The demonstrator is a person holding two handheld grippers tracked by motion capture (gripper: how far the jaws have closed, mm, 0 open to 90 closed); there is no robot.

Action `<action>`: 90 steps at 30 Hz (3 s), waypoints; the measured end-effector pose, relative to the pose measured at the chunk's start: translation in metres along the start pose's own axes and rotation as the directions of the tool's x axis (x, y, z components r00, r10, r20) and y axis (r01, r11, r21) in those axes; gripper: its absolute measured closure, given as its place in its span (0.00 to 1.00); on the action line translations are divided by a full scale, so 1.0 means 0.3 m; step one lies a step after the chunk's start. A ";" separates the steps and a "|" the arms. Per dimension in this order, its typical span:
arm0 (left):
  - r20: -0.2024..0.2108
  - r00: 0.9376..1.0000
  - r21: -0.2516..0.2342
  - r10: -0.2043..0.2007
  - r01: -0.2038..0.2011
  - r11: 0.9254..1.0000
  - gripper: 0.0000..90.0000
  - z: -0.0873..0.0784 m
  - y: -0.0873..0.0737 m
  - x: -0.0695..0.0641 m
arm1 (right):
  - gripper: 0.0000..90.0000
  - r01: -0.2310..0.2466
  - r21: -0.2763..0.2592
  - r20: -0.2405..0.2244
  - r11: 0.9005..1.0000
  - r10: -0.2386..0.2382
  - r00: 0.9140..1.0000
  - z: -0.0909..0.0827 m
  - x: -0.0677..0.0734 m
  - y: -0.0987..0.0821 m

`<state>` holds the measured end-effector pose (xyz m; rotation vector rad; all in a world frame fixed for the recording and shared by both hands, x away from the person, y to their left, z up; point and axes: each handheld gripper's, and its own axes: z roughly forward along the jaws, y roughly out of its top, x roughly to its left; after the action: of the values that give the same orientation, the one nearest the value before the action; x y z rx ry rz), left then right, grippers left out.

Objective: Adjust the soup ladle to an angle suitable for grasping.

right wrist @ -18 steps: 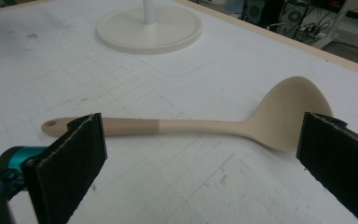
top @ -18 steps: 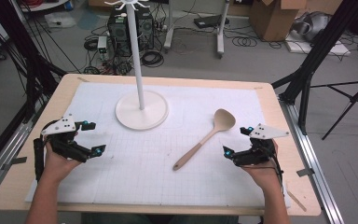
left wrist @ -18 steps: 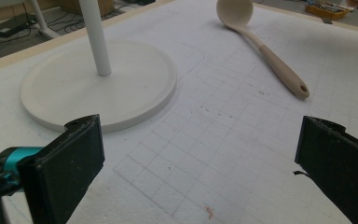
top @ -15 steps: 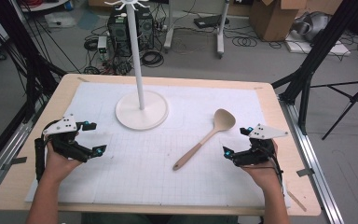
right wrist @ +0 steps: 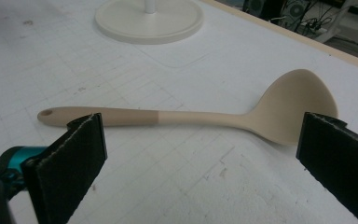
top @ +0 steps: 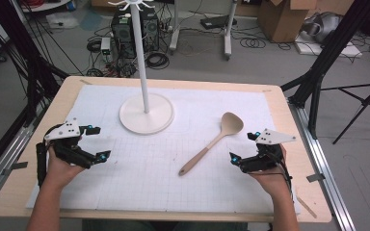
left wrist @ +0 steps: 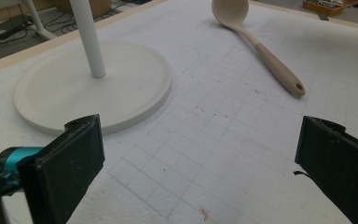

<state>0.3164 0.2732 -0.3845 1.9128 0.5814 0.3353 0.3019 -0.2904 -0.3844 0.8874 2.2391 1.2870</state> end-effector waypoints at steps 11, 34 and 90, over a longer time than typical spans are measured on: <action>0.007 1.000 0.006 0.003 -0.003 1.000 0.02 0.006 0.000 -0.002 | 0.00 0.051 0.063 -0.048 0.997 -0.048 0.998 0.044 0.013 0.033; 0.000 1.000 0.018 -0.013 0.013 1.000 0.02 0.012 -0.013 0.009 | 0.00 0.203 0.274 -0.201 0.940 -0.150 0.968 0.230 -0.037 0.164; -0.014 1.000 0.026 0.001 0.000 1.000 0.02 0.008 -0.009 0.006 | 0.37 0.542 0.591 -0.460 0.598 -0.302 0.835 0.518 0.043 0.198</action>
<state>0.3185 0.2732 -0.3879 1.9368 0.5972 0.3430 0.4083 -0.1644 -0.4094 0.2803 3.0278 0.3160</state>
